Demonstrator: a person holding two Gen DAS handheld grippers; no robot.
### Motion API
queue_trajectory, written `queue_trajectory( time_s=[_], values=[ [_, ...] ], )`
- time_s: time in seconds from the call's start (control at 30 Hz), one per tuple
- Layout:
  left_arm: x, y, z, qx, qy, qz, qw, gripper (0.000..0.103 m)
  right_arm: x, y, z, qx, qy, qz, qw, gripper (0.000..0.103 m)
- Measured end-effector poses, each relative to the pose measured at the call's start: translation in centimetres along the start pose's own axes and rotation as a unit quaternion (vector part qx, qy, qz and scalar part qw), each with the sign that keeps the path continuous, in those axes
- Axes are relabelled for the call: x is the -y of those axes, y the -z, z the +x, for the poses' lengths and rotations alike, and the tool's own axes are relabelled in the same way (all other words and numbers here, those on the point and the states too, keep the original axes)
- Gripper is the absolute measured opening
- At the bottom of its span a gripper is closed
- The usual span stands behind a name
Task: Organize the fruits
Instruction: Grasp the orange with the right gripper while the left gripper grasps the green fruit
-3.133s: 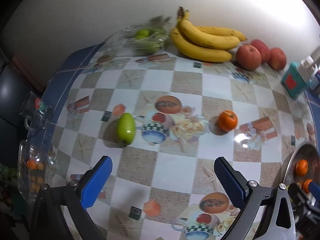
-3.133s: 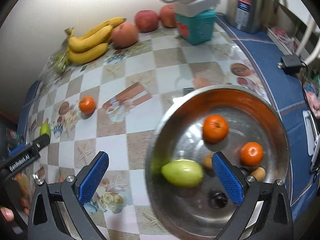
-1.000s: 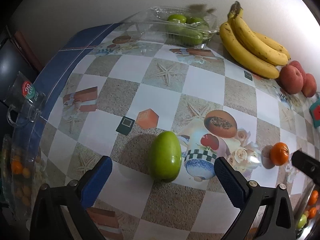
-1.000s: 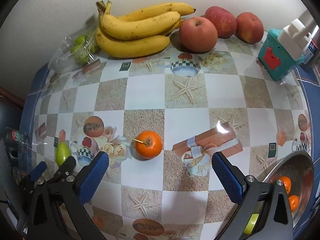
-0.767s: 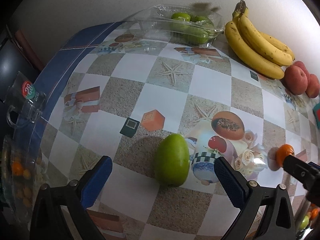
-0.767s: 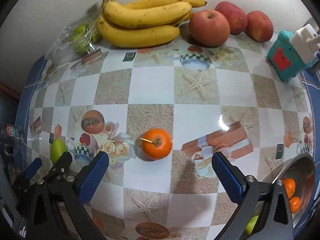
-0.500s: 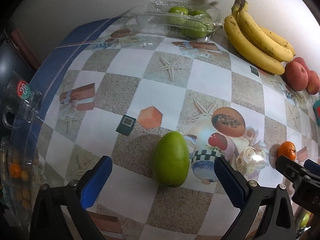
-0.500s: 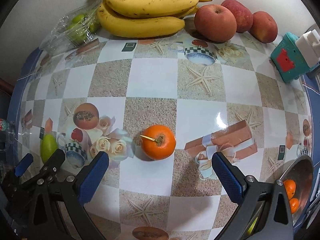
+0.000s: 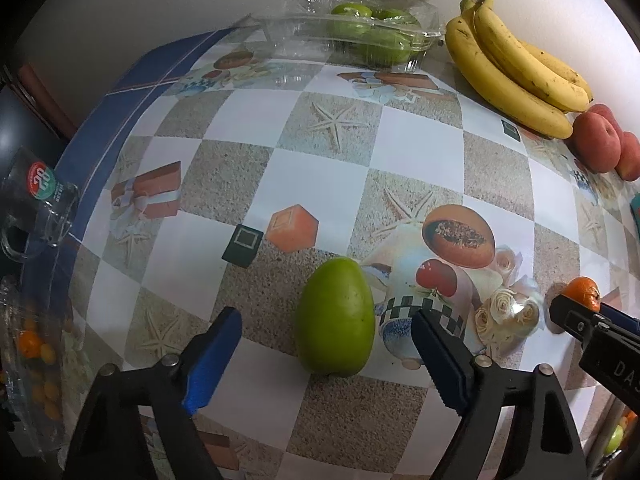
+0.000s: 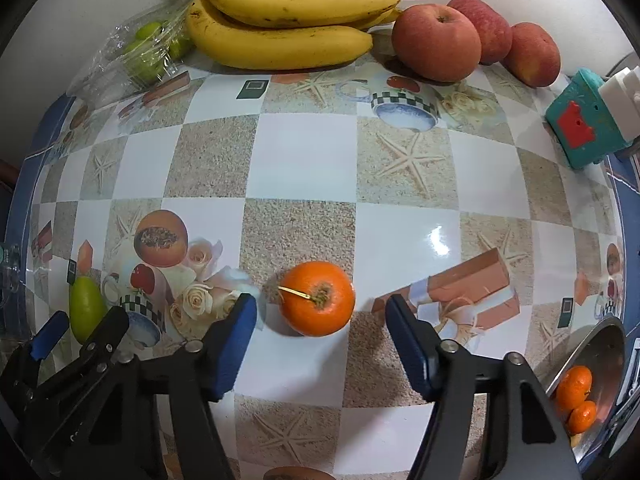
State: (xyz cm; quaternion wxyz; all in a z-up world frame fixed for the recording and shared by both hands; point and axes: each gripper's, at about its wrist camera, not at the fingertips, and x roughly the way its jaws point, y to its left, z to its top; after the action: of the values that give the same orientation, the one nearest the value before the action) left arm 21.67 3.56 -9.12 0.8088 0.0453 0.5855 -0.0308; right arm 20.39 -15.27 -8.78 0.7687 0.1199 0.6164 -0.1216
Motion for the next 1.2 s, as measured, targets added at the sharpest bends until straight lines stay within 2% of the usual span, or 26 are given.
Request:
queue_trajectory(
  time_s=[0.13, 0.23, 0.4, 0.47, 0.6, 0.73, 1.2],
  values=[
    [-0.4, -0.2, 0.6, -0.004, 0.009, -0.006, 0.9999, 0.083, -0.2, -0.2, 0.2, 0.003, 0.005, 0.001, 1.000, 0.065],
    [-0.7, -0.2, 1.1, -0.009, 0.020, -0.012, 0.9997, 0.076, -0.3, 0.0, 0.5, 0.003, 0.015, -0.002, 1.000, 0.056],
    [-0.6, -0.2, 1.1, -0.007, 0.021, -0.011, 0.9997, 0.068, -0.9, -0.1, 0.9, 0.004, 0.013, 0.000, 1.000, 0.052],
    [-0.7, -0.2, 1.2, -0.008, 0.021, -0.015, 0.9996, 0.068, -1.1, -0.1, 1.0, 0.006, 0.016, -0.003, 1.000, 0.047],
    [-0.6, -0.2, 1.1, -0.007, 0.020, -0.021, 0.9996, 0.067, -1.2, -0.3, 1.2, 0.005, 0.018, 0.001, 1.000, 0.046],
    [-0.6, -0.1, 1.1, -0.006, 0.019, -0.020, 0.9996, 0.065, -1.0, -0.3, 1.1, 0.006, 0.020, -0.002, 1.000, 0.041],
    [-0.2, -0.3, 0.8, -0.004, 0.018, -0.026, 0.9995, 0.065, -2.0, 0.2, 0.5, 0.015, 0.042, -0.019, 0.999, 0.041]
  ],
)
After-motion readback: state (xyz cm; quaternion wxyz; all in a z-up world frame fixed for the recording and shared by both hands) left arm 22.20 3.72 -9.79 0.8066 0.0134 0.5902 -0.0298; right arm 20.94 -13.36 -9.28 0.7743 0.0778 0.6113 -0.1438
